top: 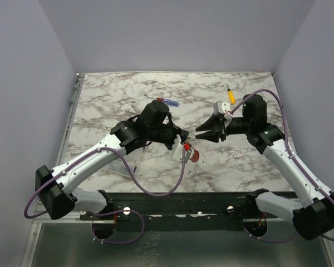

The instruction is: Remove the keys from the keyring

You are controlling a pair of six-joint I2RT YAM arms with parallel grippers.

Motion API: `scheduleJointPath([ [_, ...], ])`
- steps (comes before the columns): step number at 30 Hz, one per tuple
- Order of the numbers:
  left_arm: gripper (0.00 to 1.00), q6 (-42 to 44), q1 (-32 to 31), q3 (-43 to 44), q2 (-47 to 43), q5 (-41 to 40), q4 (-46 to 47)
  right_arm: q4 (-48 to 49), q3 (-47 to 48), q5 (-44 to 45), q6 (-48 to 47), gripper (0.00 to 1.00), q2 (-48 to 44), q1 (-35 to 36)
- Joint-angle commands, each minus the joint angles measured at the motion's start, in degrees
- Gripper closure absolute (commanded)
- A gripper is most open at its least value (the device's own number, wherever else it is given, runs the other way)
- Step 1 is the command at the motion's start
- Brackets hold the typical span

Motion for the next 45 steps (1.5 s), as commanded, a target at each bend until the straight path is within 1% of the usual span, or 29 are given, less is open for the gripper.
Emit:
scheduleJointPath([
  [1,1.00,7.5,-0.7,-1.1,-2.6,3.6,2.5,2.7,0.1,-0.8,0.0,0.65,1.0,1.0],
  [10,1.00,9.5,-1.2,-2.7,-3.8,3.4,6.6,5.2,-2.7,-0.2,1.1,0.65,1.0,4.4],
  [16,1.00,11.8,-1.3,-3.8,-4.7,3.6,8.3,8.4,-3.9,0.6,3.1,0.63,1.9,4.7],
  [25,1.00,13.5,-1.6,-3.6,-4.2,3.3,8.6,9.8,-4.2,-0.5,4.0,0.62,2.2,4.7],
  [27,1.00,13.5,-1.6,-3.4,-4.0,3.1,8.8,10.0,-4.2,-1.0,4.1,0.63,2.3,4.7],
  [32,1.00,13.2,-1.7,-3.2,-3.5,2.5,9.8,10.0,-4.3,-1.7,4.2,0.69,2.2,4.8],
  [38,1.00,12.6,-1.6,-3.1,-3.1,1.7,11.4,9.5,-3.7,-2.8,3.7,0.69,2.7,4.7],
  [40,1.00,12.7,-1.6,-3.2,-3.0,1.7,11.8,9.1,-3.3,-3.3,3.2,0.67,3.0,4.7],
  [42,1.00,13.3,-1.7,-3.4,-3.1,1.7,12.1,8.3,-2.8,-3.9,2.4,0.64,3.2,4.8],
  [45,1.00,14.8,-1.6,-4.0,-3.5,1.5,12.5,5.9,-1.6,-4.4,0.3,0.63,3.7,4.7],
])
